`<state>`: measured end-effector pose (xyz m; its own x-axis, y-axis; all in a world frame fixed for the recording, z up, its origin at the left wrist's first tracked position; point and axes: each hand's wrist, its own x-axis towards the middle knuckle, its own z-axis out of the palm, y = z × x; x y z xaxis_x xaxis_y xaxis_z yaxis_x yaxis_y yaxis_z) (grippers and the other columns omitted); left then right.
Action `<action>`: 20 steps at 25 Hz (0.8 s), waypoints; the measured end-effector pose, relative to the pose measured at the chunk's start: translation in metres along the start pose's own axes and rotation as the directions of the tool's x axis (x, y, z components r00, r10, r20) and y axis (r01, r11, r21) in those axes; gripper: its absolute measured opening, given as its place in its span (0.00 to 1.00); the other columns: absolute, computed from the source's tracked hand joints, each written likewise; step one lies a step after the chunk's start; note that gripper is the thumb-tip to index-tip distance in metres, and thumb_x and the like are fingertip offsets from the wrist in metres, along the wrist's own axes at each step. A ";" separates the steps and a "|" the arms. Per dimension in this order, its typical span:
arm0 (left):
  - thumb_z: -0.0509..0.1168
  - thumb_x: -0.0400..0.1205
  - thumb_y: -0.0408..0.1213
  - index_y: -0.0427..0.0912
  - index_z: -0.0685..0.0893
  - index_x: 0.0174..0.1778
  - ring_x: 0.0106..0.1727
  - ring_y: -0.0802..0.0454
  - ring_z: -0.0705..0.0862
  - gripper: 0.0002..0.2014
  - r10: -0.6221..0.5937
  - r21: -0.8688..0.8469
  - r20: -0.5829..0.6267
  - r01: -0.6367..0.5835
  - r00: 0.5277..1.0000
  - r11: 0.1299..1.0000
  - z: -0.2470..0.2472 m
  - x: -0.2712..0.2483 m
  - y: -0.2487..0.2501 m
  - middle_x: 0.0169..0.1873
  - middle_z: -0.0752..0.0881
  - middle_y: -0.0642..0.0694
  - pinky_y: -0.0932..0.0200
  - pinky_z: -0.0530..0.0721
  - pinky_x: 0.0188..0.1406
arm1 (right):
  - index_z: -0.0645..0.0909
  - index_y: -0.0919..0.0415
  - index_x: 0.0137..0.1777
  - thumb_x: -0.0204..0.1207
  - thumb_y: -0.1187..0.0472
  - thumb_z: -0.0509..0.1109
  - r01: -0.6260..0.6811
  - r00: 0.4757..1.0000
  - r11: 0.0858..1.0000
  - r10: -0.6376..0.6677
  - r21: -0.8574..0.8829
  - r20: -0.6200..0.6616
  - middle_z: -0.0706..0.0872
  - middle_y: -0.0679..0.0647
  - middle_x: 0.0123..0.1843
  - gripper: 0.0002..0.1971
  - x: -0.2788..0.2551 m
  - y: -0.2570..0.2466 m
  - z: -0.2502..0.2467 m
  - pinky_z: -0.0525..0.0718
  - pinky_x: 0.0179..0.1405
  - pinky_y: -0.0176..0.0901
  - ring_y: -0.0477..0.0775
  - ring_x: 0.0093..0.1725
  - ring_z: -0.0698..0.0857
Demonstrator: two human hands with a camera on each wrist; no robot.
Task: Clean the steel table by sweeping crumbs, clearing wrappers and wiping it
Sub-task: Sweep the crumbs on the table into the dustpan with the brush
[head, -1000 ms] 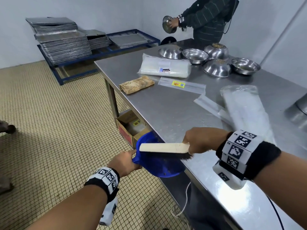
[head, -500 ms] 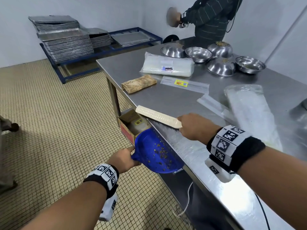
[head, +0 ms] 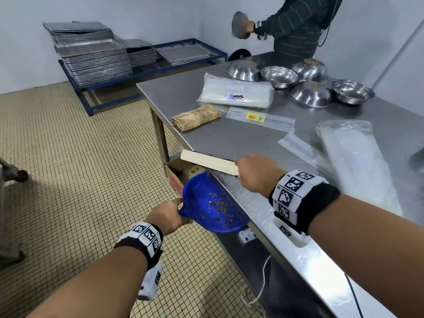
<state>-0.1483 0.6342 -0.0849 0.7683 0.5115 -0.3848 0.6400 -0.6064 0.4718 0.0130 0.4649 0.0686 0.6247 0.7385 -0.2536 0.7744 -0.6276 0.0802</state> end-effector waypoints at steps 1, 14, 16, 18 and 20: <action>0.74 0.74 0.54 0.55 0.69 0.79 0.51 0.52 0.86 0.37 0.004 -0.002 -0.005 -0.004 1.000 1.000 0.000 0.000 0.000 0.53 0.87 0.51 0.53 0.84 0.56 | 0.83 0.61 0.60 0.78 0.63 0.65 -0.002 1.000 1.000 0.002 -0.008 0.010 0.87 0.58 0.51 0.13 0.000 -0.002 0.000 0.76 0.37 0.46 0.62 0.47 0.86; 0.72 0.73 0.59 0.55 0.70 0.78 0.60 0.50 0.84 0.37 0.022 0.078 -0.040 -0.019 0.999 0.997 0.005 0.007 -0.006 0.59 0.87 0.51 0.53 0.82 0.58 | 0.83 0.59 0.61 0.83 0.63 0.60 0.040 0.986 0.979 -0.007 -0.198 0.169 0.85 0.52 0.54 0.12 -0.017 -0.043 -0.011 0.73 0.42 0.43 0.56 0.50 0.84; 0.73 0.73 0.58 0.56 0.71 0.77 0.59 0.50 0.84 0.36 0.026 0.079 -0.045 -0.022 0.999 0.997 0.005 0.006 -0.008 0.57 0.87 0.51 0.53 0.82 0.58 | 0.82 0.58 0.60 0.82 0.63 0.62 0.065 0.973 0.974 -0.014 -0.216 0.229 0.82 0.51 0.50 0.11 -0.021 -0.044 -0.013 0.72 0.42 0.43 0.55 0.46 0.80; 0.73 0.73 0.57 0.57 0.72 0.75 0.58 0.50 0.84 0.34 0.030 0.090 -0.028 -0.027 0.999 0.996 0.007 0.004 -0.011 0.56 0.87 0.51 0.52 0.82 0.59 | 0.81 0.58 0.60 0.81 0.63 0.63 0.095 0.954 0.970 -0.024 -0.226 0.298 0.81 0.50 0.49 0.11 -0.025 -0.044 -0.013 0.72 0.43 0.44 0.55 0.47 0.80; 0.73 0.72 0.58 0.57 0.72 0.75 0.58 0.50 0.84 0.34 0.020 0.095 -0.012 -0.019 1.000 0.995 0.011 0.003 -0.016 0.56 0.87 0.51 0.52 0.82 0.59 | 0.82 0.59 0.60 0.79 0.64 0.65 0.105 0.946 0.970 -0.030 -0.218 0.323 0.78 0.50 0.42 0.11 -0.029 -0.043 -0.014 0.72 0.42 0.45 0.55 0.44 0.78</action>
<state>-0.1562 0.6384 -0.1023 0.7811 0.5060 -0.3659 0.6230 -0.6713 0.4016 -0.0368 0.4739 0.0863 0.5355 0.6380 -0.5534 0.8389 -0.4773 0.2616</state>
